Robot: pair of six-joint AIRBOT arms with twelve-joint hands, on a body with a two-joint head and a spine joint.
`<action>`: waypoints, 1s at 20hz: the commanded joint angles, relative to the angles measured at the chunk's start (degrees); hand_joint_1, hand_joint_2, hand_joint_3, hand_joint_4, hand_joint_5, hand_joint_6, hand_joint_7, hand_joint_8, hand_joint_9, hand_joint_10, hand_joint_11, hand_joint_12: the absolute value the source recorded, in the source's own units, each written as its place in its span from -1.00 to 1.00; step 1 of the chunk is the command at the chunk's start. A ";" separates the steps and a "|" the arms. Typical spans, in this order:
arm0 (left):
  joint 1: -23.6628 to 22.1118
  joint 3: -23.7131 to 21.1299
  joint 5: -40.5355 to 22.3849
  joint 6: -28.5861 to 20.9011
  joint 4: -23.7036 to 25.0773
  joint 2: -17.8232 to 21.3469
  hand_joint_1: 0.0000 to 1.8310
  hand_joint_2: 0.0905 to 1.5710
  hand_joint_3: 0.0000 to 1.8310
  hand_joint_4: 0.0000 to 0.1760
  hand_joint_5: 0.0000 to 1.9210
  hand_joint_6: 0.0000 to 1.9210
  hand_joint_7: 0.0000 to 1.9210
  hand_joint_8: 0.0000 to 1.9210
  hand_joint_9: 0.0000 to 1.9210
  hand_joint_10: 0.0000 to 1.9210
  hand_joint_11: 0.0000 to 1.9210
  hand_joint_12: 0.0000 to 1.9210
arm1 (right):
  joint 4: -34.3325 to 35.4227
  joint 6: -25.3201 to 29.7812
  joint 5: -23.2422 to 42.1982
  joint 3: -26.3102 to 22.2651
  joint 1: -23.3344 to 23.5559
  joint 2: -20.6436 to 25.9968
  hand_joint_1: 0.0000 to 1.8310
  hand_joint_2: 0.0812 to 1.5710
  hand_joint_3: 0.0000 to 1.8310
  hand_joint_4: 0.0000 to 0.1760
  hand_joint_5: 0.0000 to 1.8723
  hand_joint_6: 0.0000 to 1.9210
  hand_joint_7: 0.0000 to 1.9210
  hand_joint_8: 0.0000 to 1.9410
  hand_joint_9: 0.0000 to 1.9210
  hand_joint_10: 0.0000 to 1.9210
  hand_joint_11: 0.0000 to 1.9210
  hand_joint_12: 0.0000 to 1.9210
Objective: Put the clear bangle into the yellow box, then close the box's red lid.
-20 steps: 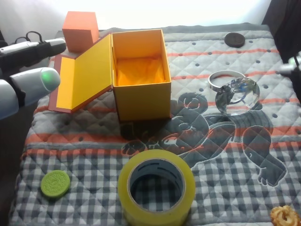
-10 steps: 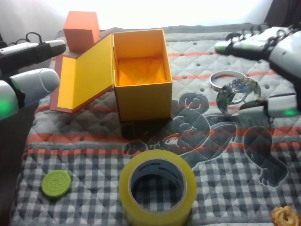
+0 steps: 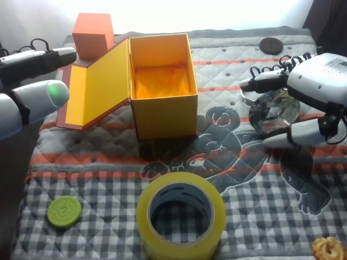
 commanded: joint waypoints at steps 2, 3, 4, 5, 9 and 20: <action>-0.37 0.18 -6.72 -0.34 0.36 0.25 -1.00 0.53 -1.00 0.96 -0.67 -1.00 -0.64 -1.00 -0.71 -1.00 -1.00 -0.27 | 0.46 -0.02 5.18 0.30 0.52 0.53 0.29 0.25 -1.00 -1.00 -0.16 -1.00 0.00 -0.99 0.08 -0.95 -0.25 0.03; -0.37 0.17 -6.66 -0.34 0.35 0.21 -1.00 0.54 -1.00 0.97 -0.67 -1.00 -0.64 -1.00 -0.70 -1.00 -1.00 -0.26 | 0.59 -0.02 5.08 0.29 0.52 0.70 0.45 0.30 -1.00 -1.00 -0.07 -0.99 0.10 -0.32 0.16 -0.95 -0.27 0.15; -0.36 0.14 -6.62 -0.34 0.35 0.19 -1.00 0.55 -0.99 0.99 -0.67 -1.00 -0.63 -1.00 -0.70 -1.00 -1.00 -0.26 | 0.70 -0.02 5.03 0.29 0.52 0.79 0.50 0.34 -0.99 -1.00 -0.04 -0.32 0.15 -0.21 0.04 0.02 -0.37 0.26; -0.35 0.12 -6.58 -0.34 0.35 0.19 -1.00 0.55 -1.00 1.00 -0.68 -1.00 -0.64 -1.00 -0.70 -1.00 -1.00 -0.29 | 0.81 -0.03 5.01 0.31 0.52 0.83 0.51 0.37 -1.00 -1.00 -0.06 -0.11 0.12 -0.16 0.00 0.26 -0.44 0.28; -0.35 0.12 -6.50 -0.34 0.35 0.15 -1.00 0.53 -1.00 0.99 -0.66 -1.00 -0.65 -1.00 -0.70 -1.00 -1.00 -0.28 | 1.13 -0.03 4.99 0.51 0.66 0.83 0.39 0.35 -1.00 -1.00 0.07 -0.21 0.17 -0.04 0.25 -0.20 0.06 0.25; -0.38 0.47 -6.25 -0.34 0.56 -0.33 -1.00 0.52 -1.00 1.00 -0.71 -1.00 -0.69 -1.00 -0.71 -1.00 -1.00 -0.30 | -2.46 1.28 13.41 -2.23 4.66 1.28 0.39 0.32 -1.00 -1.00 0.07 -0.13 0.28 -0.30 0.55 -0.99 0.35 -0.39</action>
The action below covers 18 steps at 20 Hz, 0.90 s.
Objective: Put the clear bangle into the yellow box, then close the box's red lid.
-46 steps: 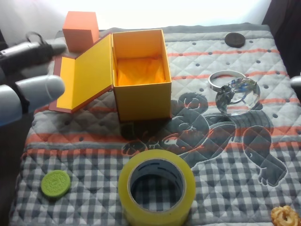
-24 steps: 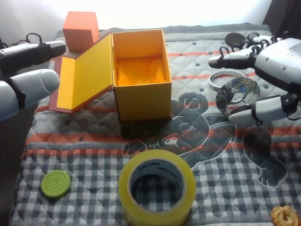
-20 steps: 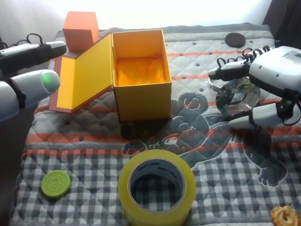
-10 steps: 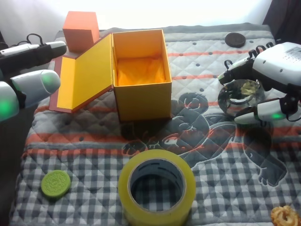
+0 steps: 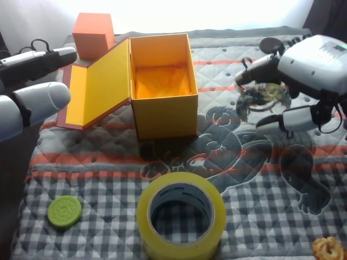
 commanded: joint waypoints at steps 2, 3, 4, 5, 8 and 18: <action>-0.36 0.42 -6.64 -0.34 0.41 -0.27 -1.00 0.52 -1.00 1.00 -0.71 -1.00 -0.69 -1.00 -0.70 -1.00 -1.00 -0.30 | -1.02 2.38 12.19 -0.24 1.30 0.62 0.39 0.32 -1.00 -1.00 0.06 -0.11 0.30 -0.33 0.55 -1.00 0.36 -0.39; -0.34 0.44 -6.55 -0.34 0.41 -0.27 -1.00 0.52 -1.00 1.00 -0.71 -1.00 -0.69 -1.00 -0.70 -1.00 -1.00 -0.30 | -1.73 3.40 13.51 -0.33 1.43 0.62 0.39 0.32 -1.00 -1.00 0.05 -0.09 0.30 -0.35 0.55 -1.00 0.36 -0.39; -0.34 0.49 -6.45 -0.34 0.41 -0.28 -1.00 0.52 -1.00 1.00 -0.70 -0.99 -0.69 -1.00 -0.71 -1.00 -1.00 -0.30 | -2.10 3.83 14.35 -0.40 1.63 0.62 0.39 0.32 -1.00 -1.00 0.05 -0.12 0.30 -0.33 0.56 -0.99 0.35 -0.39; -0.34 0.55 -6.37 -0.34 0.41 -0.34 -1.00 0.52 -1.00 1.00 -0.67 -0.99 -0.67 -1.00 -0.70 -1.00 -1.00 -0.26 | -2.64 4.22 15.38 -0.44 2.08 0.62 0.39 0.32 -1.00 -1.00 0.06 -0.14 0.29 -0.29 0.55 -1.00 0.33 -0.38; -0.33 0.60 -6.33 -0.34 0.41 -0.36 -1.00 0.51 -1.00 1.00 -0.66 -0.99 -0.66 -1.00 -0.69 -1.00 -1.00 -0.27 | -6.25 4.41 15.93 0.08 6.44 0.61 0.40 0.32 -1.00 -1.00 0.04 -0.11 0.28 -0.29 0.51 -1.00 0.33 -0.46; -1.56 1.95 -5.25 -0.34 0.82 -2.14 -1.00 0.49 -1.00 1.00 -0.69 -1.00 -0.64 -1.00 -0.66 -0.99 -1.00 -0.31 | -7.76 4.41 13.41 4.93 14.32 -6.10 0.40 0.33 -1.00 -1.00 0.02 -0.13 0.27 -0.22 0.55 -0.99 0.36 -0.49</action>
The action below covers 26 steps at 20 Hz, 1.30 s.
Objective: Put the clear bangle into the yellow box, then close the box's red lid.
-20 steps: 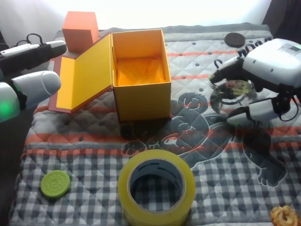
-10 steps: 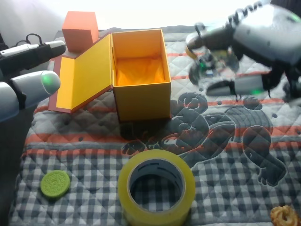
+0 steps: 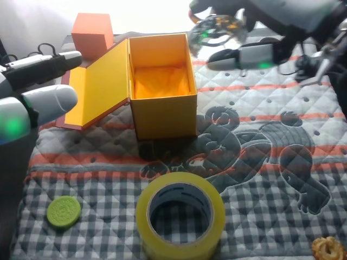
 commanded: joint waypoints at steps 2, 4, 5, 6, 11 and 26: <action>-1.31 0.39 -6.49 -0.33 0.67 -0.30 -1.00 0.49 -1.00 1.00 -0.65 -0.99 -0.62 -1.00 -0.65 -0.99 -1.00 -0.31 | -0.69 0.46 6.57 0.66 3.10 -1.45 0.41 0.32 -1.00 -1.00 0.04 -0.15 0.30 -0.28 0.55 -1.00 0.37 -0.51; -1.61 0.58 -6.47 -0.33 0.73 -0.54 -1.00 0.49 -1.00 1.00 -0.70 -1.00 -0.66 -1.00 -0.68 -1.00 -1.00 -0.32 | -1.36 0.46 5.95 1.07 4.38 -2.95 0.41 0.30 -1.00 -1.00 0.07 -0.15 0.34 -0.38 0.56 -1.00 0.41 -0.55; -1.83 0.75 -6.31 -0.33 0.81 -0.78 -1.00 0.49 -1.00 1.00 -0.71 -1.00 -0.66 -1.00 -0.68 -1.00 -1.00 -0.35 | -1.38 0.46 5.86 1.31 4.58 -3.69 0.40 0.31 -1.00 -1.00 0.06 -0.12 0.33 -0.39 0.54 -1.00 0.43 -0.57; -2.14 0.98 -6.00 -0.33 0.97 -1.07 -1.00 0.49 -1.00 1.00 -0.72 -1.00 -0.67 -1.00 -0.69 -1.00 -1.00 -0.36 | -1.39 0.46 5.72 1.51 4.72 -4.40 0.39 0.31 -1.00 -1.00 0.05 -0.08 0.33 -0.41 0.53 -1.00 0.43 -0.57; -3.28 1.85 -5.08 -0.33 1.50 -2.26 -1.00 0.49 -1.00 1.00 -0.73 -1.00 -0.69 -1.00 -0.68 -0.99 -1.00 -0.28 | -0.75 0.45 5.73 2.03 4.73 -6.85 0.40 0.30 -1.00 -1.00 0.07 -0.12 0.33 -0.38 0.56 -0.98 0.48 -0.55; -3.42 1.69 -5.11 -0.35 1.18 -2.46 -1.00 0.50 -1.00 1.00 -0.71 -1.00 -0.68 -1.00 -0.67 -1.00 -1.00 -0.27 | 3.99 1.61 6.48 1.99 0.45 -8.20 -0.09 0.20 -1.00 -0.74 -0.34 -1.00 -0.52 -1.00 -0.32 -1.00 -0.59 0.17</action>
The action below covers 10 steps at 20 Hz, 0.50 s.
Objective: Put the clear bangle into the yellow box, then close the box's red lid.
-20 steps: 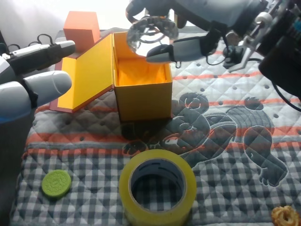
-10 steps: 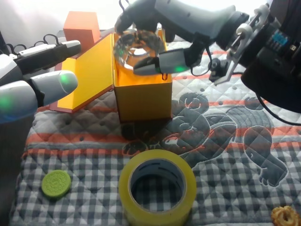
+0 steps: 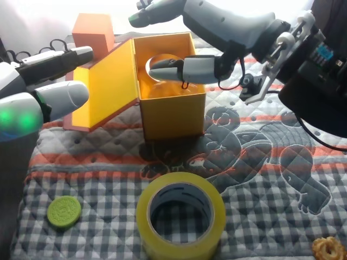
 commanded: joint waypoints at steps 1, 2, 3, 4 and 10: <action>-0.86 0.08 -6.76 -0.39 0.41 -0.34 -1.00 0.50 -1.00 1.00 -0.71 -1.00 -0.68 -1.00 -0.67 -1.00 -1.00 -0.28 | 0.40 0.50 7.31 -0.17 0.48 0.50 -0.14 0.20 -1.00 -0.75 -0.38 -1.00 -0.55 -1.00 -0.37 -1.00 -0.67 0.17; -0.89 0.04 -6.77 -0.39 0.39 -0.34 -1.00 0.50 -1.00 1.00 -0.71 -1.00 -0.69 -1.00 -0.68 -0.99 -1.00 -0.31 | 0.39 0.52 7.58 -0.40 0.45 1.01 -0.21 0.20 -1.00 -0.63 -0.45 -1.00 -0.57 -1.00 -0.42 -1.00 -0.68 0.21; -0.95 -0.03 -6.78 -0.39 0.35 -0.36 -1.00 0.50 -1.00 1.00 -0.71 -1.00 -0.69 -1.00 -0.69 -1.00 -1.00 -0.36 | 0.28 0.52 8.25 -1.05 0.24 2.16 -0.31 0.19 -1.00 0.00 -0.60 -1.00 -0.66 -1.00 -0.58 -1.00 -0.95 0.33; -0.96 -0.10 -6.81 -0.39 0.31 -0.37 -1.00 0.50 -1.00 1.00 -0.71 -1.00 -0.69 -1.00 -0.69 -1.00 -1.00 -0.36 | 0.22 0.52 8.73 -1.60 0.00 3.17 -0.31 0.19 -1.00 0.00 -0.60 -1.00 -0.66 -1.00 -0.58 -1.00 -0.95 0.33; -0.09 -2.02 -7.13 -0.39 1.37 0.86 -1.00 0.54 -1.00 0.90 -0.65 -1.00 -0.67 -1.00 -0.72 -1.00 -1.00 -0.51 | 0.70 0.53 16.42 -6.15 -3.51 12.34 -0.56 0.16 -1.00 0.21 -0.85 -1.00 -0.87 -1.00 -0.85 -0.99 -1.00 -0.58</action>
